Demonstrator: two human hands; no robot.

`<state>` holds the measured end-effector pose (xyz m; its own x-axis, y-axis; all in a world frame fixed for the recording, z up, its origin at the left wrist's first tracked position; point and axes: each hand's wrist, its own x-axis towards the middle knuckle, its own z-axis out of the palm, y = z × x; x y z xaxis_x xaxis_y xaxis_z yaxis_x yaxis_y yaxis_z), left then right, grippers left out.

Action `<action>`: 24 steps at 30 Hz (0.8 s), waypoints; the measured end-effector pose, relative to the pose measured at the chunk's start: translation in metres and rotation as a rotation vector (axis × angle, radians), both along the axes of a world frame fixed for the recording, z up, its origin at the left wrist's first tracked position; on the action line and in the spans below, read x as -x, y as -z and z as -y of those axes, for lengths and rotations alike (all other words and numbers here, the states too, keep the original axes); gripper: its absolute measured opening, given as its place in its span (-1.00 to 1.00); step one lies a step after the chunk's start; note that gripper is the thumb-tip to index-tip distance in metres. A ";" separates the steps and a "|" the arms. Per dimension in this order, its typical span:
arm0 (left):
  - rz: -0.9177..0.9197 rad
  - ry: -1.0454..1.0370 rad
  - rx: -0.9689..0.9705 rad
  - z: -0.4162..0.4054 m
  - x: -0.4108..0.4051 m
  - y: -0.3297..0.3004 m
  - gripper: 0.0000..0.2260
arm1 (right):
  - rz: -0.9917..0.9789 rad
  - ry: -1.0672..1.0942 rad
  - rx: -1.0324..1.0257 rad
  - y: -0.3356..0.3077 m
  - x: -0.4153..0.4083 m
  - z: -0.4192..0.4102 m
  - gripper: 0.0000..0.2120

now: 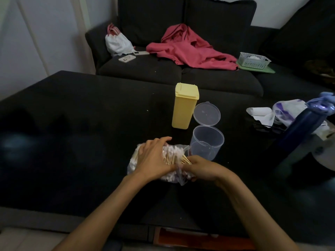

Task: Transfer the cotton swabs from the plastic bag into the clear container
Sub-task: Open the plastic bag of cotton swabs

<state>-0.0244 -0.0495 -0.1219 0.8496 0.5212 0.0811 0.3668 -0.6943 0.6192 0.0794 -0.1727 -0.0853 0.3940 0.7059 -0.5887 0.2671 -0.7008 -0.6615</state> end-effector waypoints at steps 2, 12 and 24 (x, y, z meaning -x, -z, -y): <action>-0.017 -0.022 0.002 0.002 -0.002 0.001 -0.23 | -0.022 0.029 0.025 0.002 -0.003 0.001 -0.73; -0.094 -0.033 -0.036 0.000 -0.004 -0.002 -0.32 | -0.219 0.162 -0.018 0.008 -0.016 0.014 -0.76; -0.092 -0.015 -0.075 0.004 0.000 -0.004 -0.39 | 0.027 0.058 -0.168 0.019 0.000 -0.013 -0.66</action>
<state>-0.0246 -0.0530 -0.1181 0.8475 0.5291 0.0421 0.4303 -0.7313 0.5291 0.0796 -0.1594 -0.1045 0.4507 0.7693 -0.4528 0.2490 -0.5954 -0.7638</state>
